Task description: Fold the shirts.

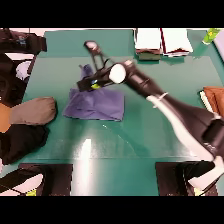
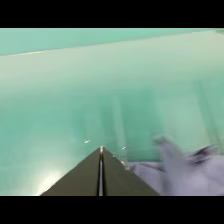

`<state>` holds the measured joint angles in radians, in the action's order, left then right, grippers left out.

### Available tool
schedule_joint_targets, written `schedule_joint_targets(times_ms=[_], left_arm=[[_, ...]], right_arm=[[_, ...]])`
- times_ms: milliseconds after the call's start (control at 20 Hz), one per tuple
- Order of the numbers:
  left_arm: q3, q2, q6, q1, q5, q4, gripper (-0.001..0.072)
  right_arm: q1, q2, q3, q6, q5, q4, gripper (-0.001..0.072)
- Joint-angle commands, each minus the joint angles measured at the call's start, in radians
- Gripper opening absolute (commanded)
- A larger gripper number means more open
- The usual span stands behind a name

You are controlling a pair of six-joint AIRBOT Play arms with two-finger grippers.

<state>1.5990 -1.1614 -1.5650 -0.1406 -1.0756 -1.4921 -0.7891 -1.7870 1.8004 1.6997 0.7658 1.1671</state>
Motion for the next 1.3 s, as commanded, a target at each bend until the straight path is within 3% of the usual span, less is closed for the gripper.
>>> schedule_joint_targets(times_ms=[0, 50, 250, 350, 500, 550, 600, 900, 1250], left_arm=[[0.002, 0.015, 0.003, 0.011, -0.036, -0.008, 0.0032], [0.001, 0.015, 0.003, 0.011, -0.037, -0.008, 0.0032], [0.002, 0.015, 0.003, 0.011, -0.047, -0.007, 0.0032], [0.001, 0.015, 0.003, 0.011, -0.063, -0.004, 0.0032], [0.001, 0.015, 0.003, 0.011, -0.081, 0.021, 0.0032], [0.001, 0.014, 0.003, 0.011, -0.082, 0.042, 0.0032], [0.001, 0.014, 0.003, 0.011, -0.084, 0.064, 0.0032], [-0.013, 0.008, 0.029, 0.011, -0.079, 0.136, 0.0032], [-0.013, 0.004, 0.032, 0.011, -0.105, 0.140, 0.0032]], right_arm=[[-0.056, -0.108, 0.003, -0.009, -0.137, -0.071, 0.0471], [-0.056, -0.110, 0.003, -0.019, -0.130, -0.085, 0.0534], [-0.008, 0.001, -0.023, -0.026, 0.007, 0.021, 0.0532], [0.045, 0.097, -0.115, -0.025, 0.075, 0.114, 0.0532], [0.174, 0.236, -0.319, -0.025, 0.242, 0.118, 0.0533], [0.222, 0.270, -0.383, -0.024, 0.293, 0.116, 0.0568], [0.272, 0.299, -0.448, -0.017, 0.320, 0.114, 0.0706], [0.416, 0.302, -0.632, 0.046, 0.255, -0.104, 0.0712], [0.295, 0.074, -0.442, 0.163, 0.178, -0.127, 0.0692]])
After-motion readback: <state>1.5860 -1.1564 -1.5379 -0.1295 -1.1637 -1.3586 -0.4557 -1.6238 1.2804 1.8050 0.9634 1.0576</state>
